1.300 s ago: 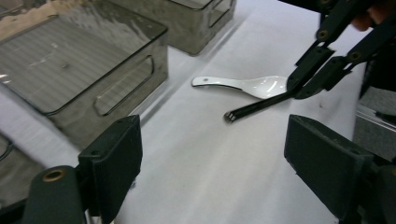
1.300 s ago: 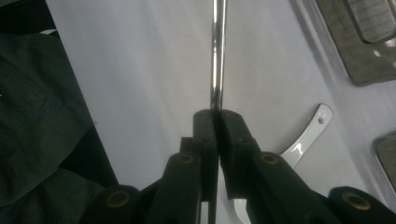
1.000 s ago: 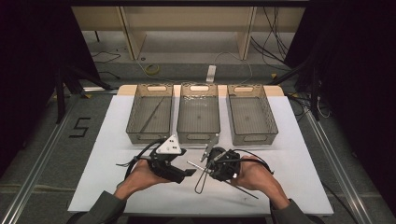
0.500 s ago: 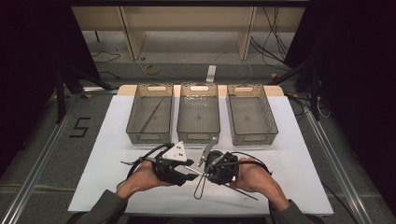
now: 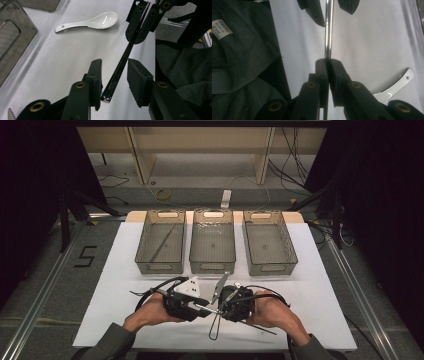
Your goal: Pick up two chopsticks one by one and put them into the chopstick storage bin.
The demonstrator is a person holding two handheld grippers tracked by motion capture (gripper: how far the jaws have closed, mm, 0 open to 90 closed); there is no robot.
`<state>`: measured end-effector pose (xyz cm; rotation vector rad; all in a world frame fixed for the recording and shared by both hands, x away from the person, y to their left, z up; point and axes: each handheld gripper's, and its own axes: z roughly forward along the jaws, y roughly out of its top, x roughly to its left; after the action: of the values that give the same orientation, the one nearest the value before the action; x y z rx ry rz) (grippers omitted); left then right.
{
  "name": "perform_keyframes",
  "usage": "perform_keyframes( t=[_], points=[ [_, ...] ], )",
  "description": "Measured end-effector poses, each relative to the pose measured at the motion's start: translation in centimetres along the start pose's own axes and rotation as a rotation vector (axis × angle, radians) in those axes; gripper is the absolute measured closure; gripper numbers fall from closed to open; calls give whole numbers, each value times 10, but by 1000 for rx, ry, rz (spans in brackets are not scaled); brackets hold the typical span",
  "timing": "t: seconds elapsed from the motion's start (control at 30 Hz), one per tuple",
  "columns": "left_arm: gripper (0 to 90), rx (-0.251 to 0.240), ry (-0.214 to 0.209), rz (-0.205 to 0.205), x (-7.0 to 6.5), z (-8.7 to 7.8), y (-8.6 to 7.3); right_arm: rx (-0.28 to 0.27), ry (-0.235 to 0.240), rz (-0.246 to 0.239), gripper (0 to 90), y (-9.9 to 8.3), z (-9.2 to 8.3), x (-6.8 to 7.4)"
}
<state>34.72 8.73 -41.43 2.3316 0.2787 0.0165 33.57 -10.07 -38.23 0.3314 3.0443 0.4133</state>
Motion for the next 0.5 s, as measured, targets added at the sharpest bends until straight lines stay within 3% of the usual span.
perform_keyframes(
  t=[0.5],
  points=[
    [768,36,-99,60,-2,1,-4,16,24,-84,861,-1,3,7]
  ],
)
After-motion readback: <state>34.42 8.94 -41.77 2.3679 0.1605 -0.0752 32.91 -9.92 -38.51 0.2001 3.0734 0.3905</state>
